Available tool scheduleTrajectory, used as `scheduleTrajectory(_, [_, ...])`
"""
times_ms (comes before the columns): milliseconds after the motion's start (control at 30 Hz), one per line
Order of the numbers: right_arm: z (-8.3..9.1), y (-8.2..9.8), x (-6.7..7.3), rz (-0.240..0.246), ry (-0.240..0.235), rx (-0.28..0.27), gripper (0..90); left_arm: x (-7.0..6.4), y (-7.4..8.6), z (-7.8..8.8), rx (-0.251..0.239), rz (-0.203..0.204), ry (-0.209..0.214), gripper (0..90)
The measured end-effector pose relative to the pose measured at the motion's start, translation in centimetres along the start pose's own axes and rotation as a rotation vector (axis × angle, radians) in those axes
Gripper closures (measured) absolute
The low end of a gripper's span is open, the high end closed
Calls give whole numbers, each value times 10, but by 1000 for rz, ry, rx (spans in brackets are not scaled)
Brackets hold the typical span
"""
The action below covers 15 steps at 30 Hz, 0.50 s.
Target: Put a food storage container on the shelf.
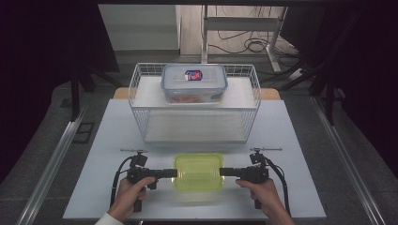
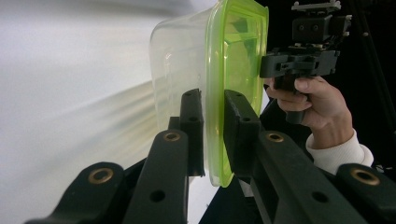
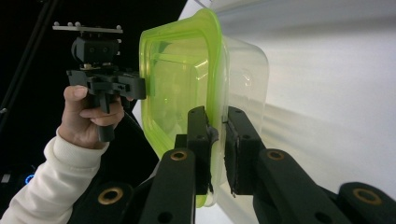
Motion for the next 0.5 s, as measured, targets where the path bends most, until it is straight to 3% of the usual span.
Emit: scheduleTrajectory(500, [7,-8,23,62,-23,-33,812,-15,-17,13,-37,-38,4,792])
Point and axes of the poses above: each handheld gripper's, and its own axes: z roughly backward along the jaws, y roughly out of its underside, x roughly to its left, the point moved 7 cm from there along -z, roughly forward along the jaws, and after that the axes turned 13 degrees about -z, right-handed, at the moved point
